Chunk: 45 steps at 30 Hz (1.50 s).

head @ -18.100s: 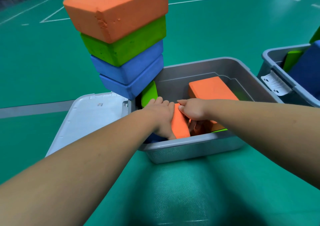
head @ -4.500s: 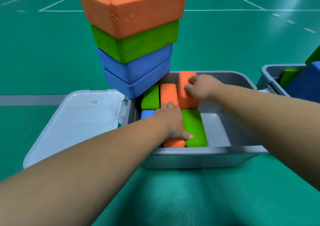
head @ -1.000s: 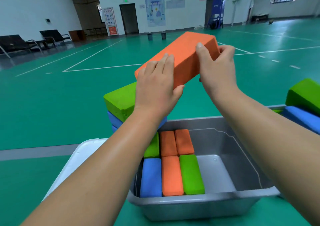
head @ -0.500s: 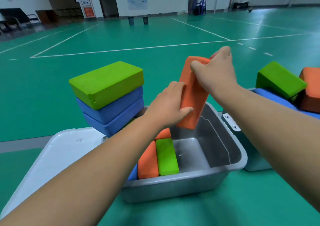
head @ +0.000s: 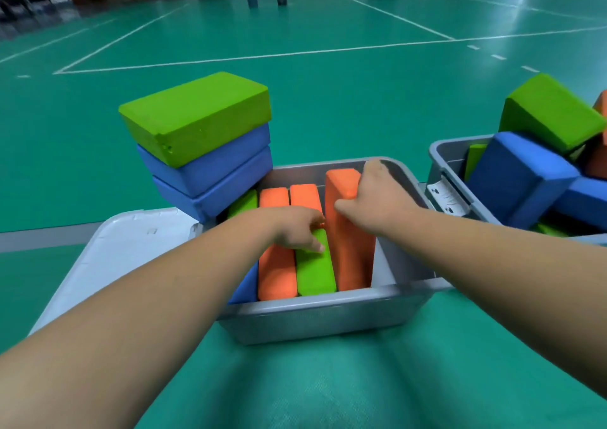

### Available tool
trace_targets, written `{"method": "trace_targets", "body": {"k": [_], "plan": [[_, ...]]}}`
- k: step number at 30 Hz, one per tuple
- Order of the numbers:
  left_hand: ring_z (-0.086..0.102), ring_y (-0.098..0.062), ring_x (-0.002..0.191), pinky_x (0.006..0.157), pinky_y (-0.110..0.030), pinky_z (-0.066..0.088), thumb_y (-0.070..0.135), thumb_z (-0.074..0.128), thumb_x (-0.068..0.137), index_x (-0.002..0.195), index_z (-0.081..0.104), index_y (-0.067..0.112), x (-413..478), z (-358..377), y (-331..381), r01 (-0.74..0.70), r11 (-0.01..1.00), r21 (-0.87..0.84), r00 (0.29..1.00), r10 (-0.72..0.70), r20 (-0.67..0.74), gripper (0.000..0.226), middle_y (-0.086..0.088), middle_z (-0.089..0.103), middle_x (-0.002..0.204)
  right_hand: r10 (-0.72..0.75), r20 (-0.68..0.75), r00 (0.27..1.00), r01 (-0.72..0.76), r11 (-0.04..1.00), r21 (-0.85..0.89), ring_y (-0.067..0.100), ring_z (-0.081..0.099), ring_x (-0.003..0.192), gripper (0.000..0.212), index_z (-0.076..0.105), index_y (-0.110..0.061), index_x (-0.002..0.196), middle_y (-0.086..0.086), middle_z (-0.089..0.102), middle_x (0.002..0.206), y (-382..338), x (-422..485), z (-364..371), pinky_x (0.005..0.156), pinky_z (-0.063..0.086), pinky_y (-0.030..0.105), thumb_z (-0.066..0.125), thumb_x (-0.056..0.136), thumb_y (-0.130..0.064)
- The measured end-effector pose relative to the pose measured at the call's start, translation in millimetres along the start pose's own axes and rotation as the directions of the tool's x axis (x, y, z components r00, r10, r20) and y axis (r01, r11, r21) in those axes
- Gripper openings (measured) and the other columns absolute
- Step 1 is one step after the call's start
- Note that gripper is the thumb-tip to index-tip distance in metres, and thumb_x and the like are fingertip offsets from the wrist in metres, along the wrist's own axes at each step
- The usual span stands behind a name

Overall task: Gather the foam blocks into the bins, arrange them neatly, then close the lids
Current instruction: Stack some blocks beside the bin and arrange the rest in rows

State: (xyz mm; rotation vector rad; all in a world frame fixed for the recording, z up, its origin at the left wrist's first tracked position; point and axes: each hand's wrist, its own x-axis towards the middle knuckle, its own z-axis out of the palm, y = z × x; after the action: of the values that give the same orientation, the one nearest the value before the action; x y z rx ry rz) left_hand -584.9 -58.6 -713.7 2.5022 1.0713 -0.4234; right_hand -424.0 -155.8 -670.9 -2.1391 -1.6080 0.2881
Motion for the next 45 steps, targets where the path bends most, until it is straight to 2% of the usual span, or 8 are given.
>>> {"method": "trace_targets", "body": {"k": [6,11,15,20,23,26,30,45], "plan": [[0.051,-0.025,0.136,0.114,-0.036,0.041,0.043,0.084,0.082,0.152,0.047,0.017,11,2,-11,-0.039,0.995,0.096,0.999,0.042,-0.029,0.084,-0.004,0.050,0.151,-0.020,0.250,0.968,0.087,0.962,-0.259,0.041,0.062,0.113,0.076,0.038,-0.013,0.131,0.013,0.046,0.132,7,-21,29,0.087,0.050,0.044,0.069,0.078,-0.059],[0.051,-0.021,0.135,0.112,-0.030,0.041,0.040,0.081,0.087,0.152,0.047,0.021,11,1,-18,-0.063,0.995,0.084,0.997,0.066,-0.039,0.076,0.000,0.050,0.152,0.052,0.581,0.812,0.286,0.832,-0.474,0.033,0.057,0.091,0.056,0.066,-0.015,0.114,0.017,0.051,0.123,8,-34,44,0.090,0.052,0.041,0.045,0.093,-0.063],[0.054,-0.017,0.132,0.110,-0.028,0.042,0.034,0.081,0.088,0.150,0.051,0.023,8,-1,-23,-0.062,0.998,0.009,0.996,0.063,-0.061,0.070,0.004,0.055,0.149,0.075,0.621,0.781,0.287,0.839,-0.462,0.032,0.059,0.109,0.049,0.070,-0.015,0.104,0.015,0.066,0.115,3,-16,35,0.089,0.048,0.036,0.043,0.098,-0.055],[0.056,-0.015,0.129,0.108,-0.028,0.043,0.031,0.083,0.085,0.147,0.054,0.026,8,0,-27,-0.063,0.998,-0.014,0.996,0.062,-0.059,0.068,0.007,0.058,0.145,0.167,0.661,0.731,0.184,0.885,-0.427,0.025,0.075,0.080,0.055,0.076,-0.015,0.091,0.001,0.075,0.087,20,10,33,0.093,0.057,0.040,0.046,0.098,-0.061],[0.056,-0.014,0.128,0.104,-0.024,0.042,0.030,0.084,0.085,0.147,0.053,0.026,6,1,-29,-0.069,0.998,-0.011,0.996,0.068,-0.058,0.070,0.007,0.058,0.145,0.166,0.581,0.796,0.119,0.899,-0.421,0.024,0.076,0.072,0.058,0.075,-0.012,0.087,-0.001,0.076,0.076,25,23,29,0.092,0.057,0.038,0.048,0.099,-0.061],[0.055,-0.015,0.128,0.102,-0.023,0.040,0.031,0.084,0.085,0.149,0.052,0.027,4,1,-30,-0.068,0.998,-0.008,0.996,0.068,-0.052,0.072,0.007,0.057,0.145,0.061,0.470,0.880,0.160,0.896,-0.415,0.031,0.067,0.106,0.066,0.065,-0.012,0.120,0.011,0.070,0.115,33,32,32,0.097,0.052,0.040,0.063,0.088,-0.070],[0.053,-0.015,0.131,0.110,-0.029,0.041,0.036,0.084,0.084,0.150,0.049,0.031,2,2,-33,-0.060,0.998,0.007,0.998,0.060,-0.011,0.075,0.007,0.053,0.149,-0.004,0.627,0.779,0.246,0.921,-0.301,0.029,0.044,0.141,0.118,0.028,-0.018,0.160,0.007,0.037,0.159,35,31,41,0.116,0.038,0.046,0.080,0.069,-0.073],[0.046,-0.021,0.141,0.118,-0.038,0.037,0.049,0.068,0.095,0.157,0.039,0.036,-15,1,-26,0.005,0.991,0.132,0.997,-0.014,0.071,0.070,0.006,0.044,0.159,0.047,0.675,0.736,0.328,0.848,-0.417,0.031,0.053,0.127,0.124,0.026,-0.024,0.152,0.003,0.042,0.146,19,18,49,0.106,0.047,0.054,0.085,0.056,-0.077]]}}
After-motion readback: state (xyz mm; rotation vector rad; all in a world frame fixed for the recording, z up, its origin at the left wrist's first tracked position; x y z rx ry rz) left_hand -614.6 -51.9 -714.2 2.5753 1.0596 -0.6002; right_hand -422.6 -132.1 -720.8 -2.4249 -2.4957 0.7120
